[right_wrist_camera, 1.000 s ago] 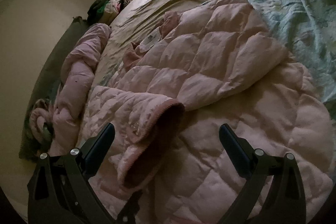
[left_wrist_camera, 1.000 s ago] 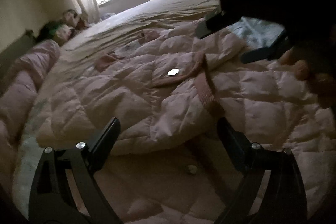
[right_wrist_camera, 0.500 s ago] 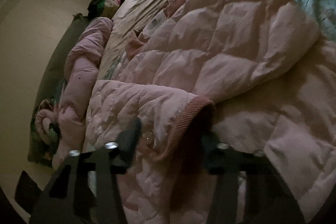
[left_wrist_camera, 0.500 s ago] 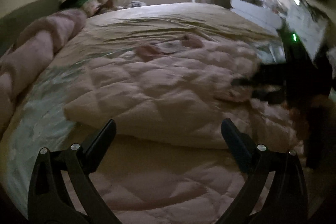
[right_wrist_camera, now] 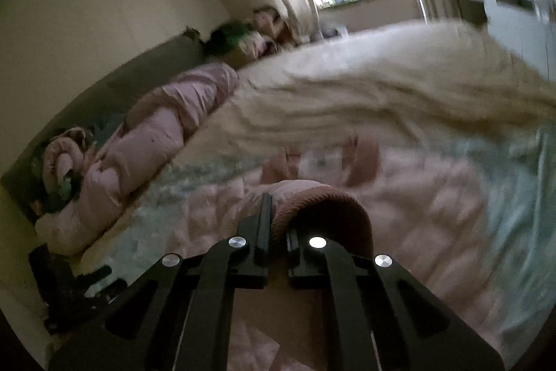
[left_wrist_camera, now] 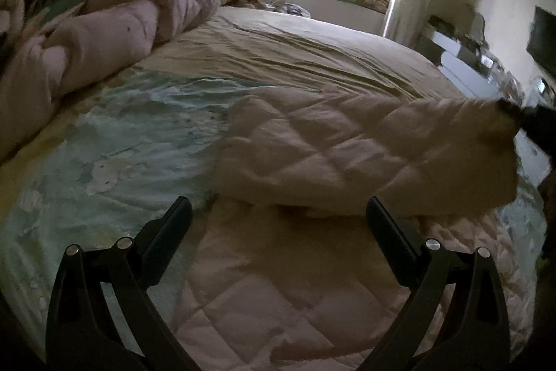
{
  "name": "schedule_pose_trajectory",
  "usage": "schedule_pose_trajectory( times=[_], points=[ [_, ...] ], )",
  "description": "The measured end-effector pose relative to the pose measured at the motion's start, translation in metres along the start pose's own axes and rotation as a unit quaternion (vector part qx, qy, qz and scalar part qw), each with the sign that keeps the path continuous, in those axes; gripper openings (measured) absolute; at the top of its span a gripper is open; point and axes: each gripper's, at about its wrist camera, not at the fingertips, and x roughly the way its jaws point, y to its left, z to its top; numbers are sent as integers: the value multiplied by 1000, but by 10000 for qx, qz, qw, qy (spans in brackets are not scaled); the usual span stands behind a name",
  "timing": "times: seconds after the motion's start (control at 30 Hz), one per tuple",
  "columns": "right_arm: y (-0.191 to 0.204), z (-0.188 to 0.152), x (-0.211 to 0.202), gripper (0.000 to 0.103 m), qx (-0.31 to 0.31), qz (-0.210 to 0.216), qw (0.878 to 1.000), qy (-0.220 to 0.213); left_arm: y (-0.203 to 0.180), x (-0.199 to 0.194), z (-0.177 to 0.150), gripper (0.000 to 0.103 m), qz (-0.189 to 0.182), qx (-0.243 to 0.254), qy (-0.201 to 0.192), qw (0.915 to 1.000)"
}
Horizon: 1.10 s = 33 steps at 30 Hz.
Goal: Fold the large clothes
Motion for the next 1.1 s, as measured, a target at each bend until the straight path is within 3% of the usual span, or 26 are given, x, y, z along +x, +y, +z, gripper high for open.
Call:
schedule_pose_trajectory(
  times=[0.17,0.37,0.6,0.9,0.93,1.03,1.1],
  points=[
    [-10,25,5,5,-368,-548,9977,-176,10,9,12,94,102,-118,-11,9999],
    [-45,7,25,5,-210,-1077,9940,10,6,27,28,94,38,7,83,10000],
    [-73,-15,38,5,166,-1263,9918,128,2,51,35,94,-188,98,221,9995],
    [-76,-24,52,7,145,-1490,9883,277,-6,83,38,91,-325,353,301,9984],
    [-77,-26,53,9,161,-1512,9879,296,-7,85,38,91,-310,355,307,9984],
    [-80,-29,53,29,314,-1487,9877,367,-9,93,40,84,-312,385,335,9982],
    [-82,-32,49,47,402,-1547,9865,342,-9,98,40,67,-301,408,355,9981]
  ],
)
